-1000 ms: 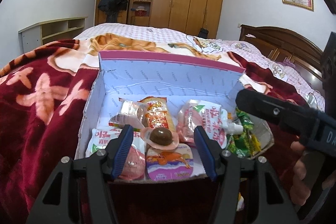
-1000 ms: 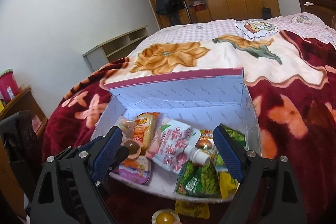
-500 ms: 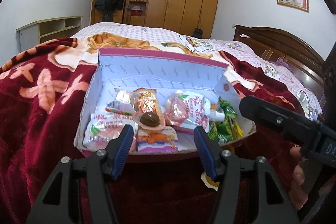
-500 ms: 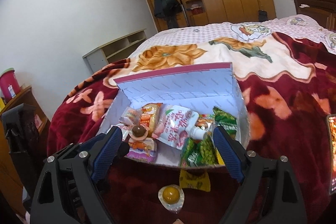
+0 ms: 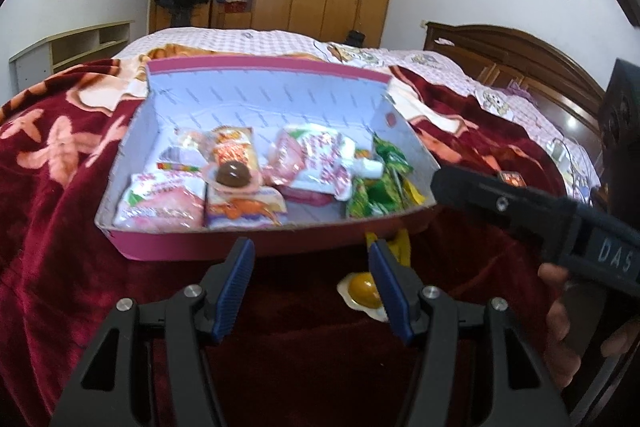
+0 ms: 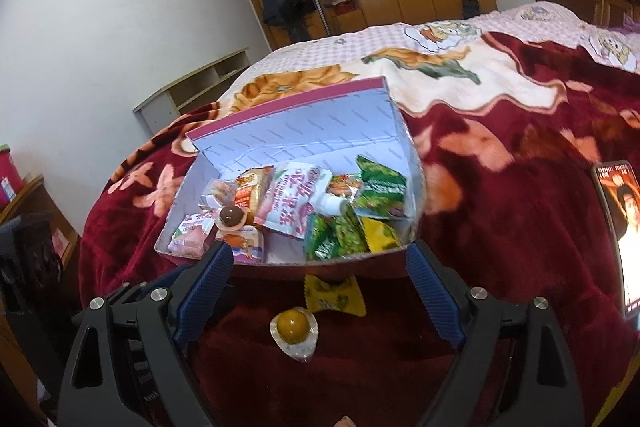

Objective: Organize snacks
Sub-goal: 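Withdraw both grippers from the box toward the two yellow candies, then grasp the yellow ball candy with the left gripper while the right gripper grasps the yellow wrapped candy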

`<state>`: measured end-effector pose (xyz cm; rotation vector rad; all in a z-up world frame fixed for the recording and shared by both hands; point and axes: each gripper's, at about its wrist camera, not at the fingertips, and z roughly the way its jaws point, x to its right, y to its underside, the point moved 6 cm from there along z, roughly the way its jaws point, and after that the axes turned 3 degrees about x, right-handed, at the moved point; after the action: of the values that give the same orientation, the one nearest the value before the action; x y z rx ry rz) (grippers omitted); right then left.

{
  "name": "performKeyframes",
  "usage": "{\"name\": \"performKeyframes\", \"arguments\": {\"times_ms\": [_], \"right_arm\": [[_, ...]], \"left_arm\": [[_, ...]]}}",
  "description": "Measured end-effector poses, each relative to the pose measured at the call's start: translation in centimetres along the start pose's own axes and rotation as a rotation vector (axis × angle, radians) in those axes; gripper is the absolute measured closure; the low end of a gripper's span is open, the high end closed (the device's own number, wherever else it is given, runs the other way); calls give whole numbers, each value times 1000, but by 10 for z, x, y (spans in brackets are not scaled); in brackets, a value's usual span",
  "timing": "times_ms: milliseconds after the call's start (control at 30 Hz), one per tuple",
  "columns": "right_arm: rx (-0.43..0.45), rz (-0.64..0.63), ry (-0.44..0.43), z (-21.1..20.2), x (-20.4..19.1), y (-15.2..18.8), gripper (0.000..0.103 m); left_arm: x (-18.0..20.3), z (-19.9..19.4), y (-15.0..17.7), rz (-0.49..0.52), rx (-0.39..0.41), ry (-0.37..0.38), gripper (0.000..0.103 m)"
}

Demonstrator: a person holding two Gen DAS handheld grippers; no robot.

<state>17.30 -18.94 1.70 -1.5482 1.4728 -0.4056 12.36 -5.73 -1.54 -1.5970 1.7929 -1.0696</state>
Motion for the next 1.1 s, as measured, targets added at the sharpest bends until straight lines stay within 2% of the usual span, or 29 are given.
{"name": "performKeyframes", "arguments": {"times_ms": [400,633,700,800,900,1100], "right_arm": [[-24,68,25,-4,28,12,13],[-35,90,30,-2,38,19,13],[-45,102,27,1,42,22,13],[-54,113,25,3,45,25,13],[-53,116,23,3,47,27,13],[-55,120,18,3,48,30,13]], "left_arm": [[29,24,19,41,-82,22,40],[35,38,28,63,-114,3,41],[36,41,29,75,-114,-10,43],[38,46,29,90,-114,-24,51],[38,49,31,92,-120,-31,65],[36,47,31,82,-112,-24,67]]}}
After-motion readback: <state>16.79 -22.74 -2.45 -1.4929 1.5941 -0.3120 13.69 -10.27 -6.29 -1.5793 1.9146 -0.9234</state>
